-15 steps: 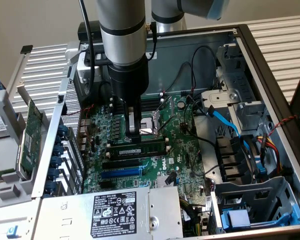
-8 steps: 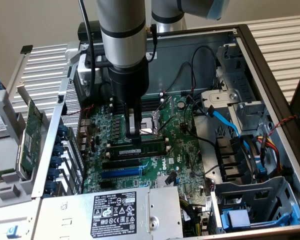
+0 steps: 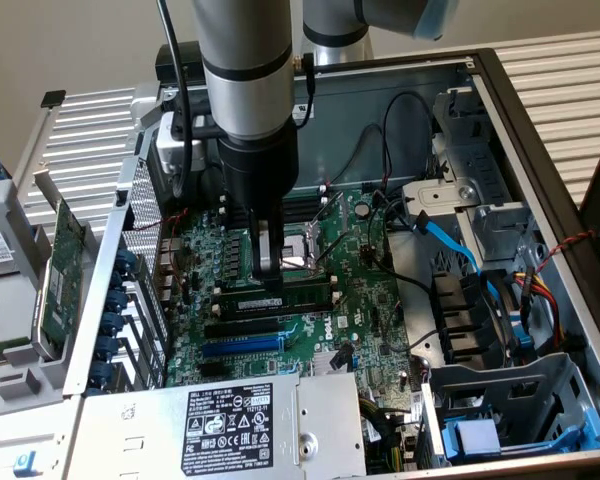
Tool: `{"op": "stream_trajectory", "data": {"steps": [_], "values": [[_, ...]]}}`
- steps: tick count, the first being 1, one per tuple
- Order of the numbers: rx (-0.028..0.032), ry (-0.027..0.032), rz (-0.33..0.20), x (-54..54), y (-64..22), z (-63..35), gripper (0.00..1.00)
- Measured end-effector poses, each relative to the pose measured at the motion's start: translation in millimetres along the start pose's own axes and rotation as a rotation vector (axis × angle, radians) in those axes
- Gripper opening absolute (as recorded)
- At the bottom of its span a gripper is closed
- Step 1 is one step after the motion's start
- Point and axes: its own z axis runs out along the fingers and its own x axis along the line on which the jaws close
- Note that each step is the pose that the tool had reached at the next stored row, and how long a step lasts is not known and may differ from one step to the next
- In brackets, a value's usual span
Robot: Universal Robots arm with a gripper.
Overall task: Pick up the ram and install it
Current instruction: 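Press down the ram until it locks into place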
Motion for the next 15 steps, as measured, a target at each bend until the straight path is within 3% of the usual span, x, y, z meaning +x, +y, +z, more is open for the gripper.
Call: {"op": "stream_trajectory", "data": {"steps": [15], "values": [[-0.0002,0.0017,0.0,0.7,-0.1,2.8,0.11]]}}
